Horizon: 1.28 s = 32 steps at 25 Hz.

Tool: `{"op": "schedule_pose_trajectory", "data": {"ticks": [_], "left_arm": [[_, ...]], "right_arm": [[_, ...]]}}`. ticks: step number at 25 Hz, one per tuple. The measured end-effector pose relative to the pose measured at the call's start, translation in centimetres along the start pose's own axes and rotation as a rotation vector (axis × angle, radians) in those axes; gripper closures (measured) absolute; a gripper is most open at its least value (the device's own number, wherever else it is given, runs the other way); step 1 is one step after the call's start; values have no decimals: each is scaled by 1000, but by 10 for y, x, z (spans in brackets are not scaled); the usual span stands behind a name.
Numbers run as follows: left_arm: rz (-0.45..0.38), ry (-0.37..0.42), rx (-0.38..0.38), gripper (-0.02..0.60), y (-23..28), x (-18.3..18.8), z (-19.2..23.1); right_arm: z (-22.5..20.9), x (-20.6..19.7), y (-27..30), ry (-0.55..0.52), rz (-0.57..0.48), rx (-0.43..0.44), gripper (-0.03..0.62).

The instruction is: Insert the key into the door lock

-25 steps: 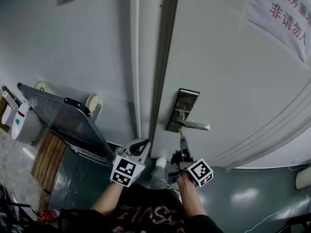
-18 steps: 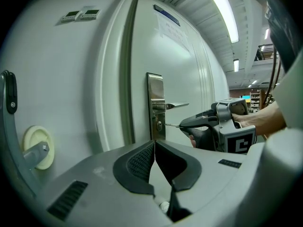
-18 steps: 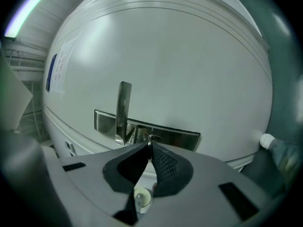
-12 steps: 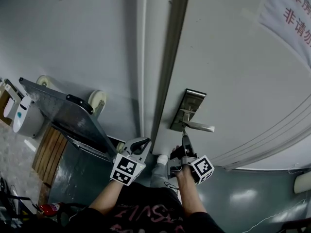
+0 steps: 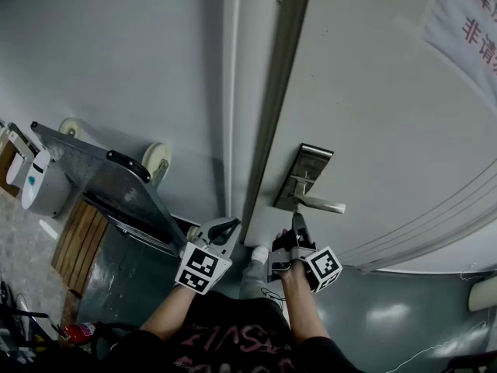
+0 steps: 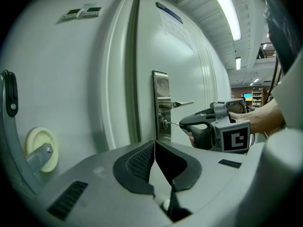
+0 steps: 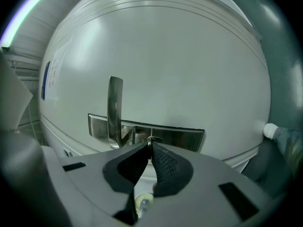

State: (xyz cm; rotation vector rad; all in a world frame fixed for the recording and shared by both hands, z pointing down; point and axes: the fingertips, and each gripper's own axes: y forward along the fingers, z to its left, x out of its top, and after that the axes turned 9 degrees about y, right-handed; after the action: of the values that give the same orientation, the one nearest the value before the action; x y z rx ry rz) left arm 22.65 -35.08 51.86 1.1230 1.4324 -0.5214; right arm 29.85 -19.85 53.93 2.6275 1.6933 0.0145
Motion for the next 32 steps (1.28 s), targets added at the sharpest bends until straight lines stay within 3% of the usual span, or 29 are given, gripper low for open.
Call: {"op": "schedule_pose_trajectory", "data": {"ticks": [11,20,32], "left_arm": [[8,5,-13,565,4,-2,-1],[16,5,-12,565,4,-5,0],[23,-3,-8,565,5,-8,2]], "right_arm": [[-2,-1,0,23,-52,6,514],[-4,-12,5,6,9,5,514],[-5,-13,14,58,2,-3,514]]}}
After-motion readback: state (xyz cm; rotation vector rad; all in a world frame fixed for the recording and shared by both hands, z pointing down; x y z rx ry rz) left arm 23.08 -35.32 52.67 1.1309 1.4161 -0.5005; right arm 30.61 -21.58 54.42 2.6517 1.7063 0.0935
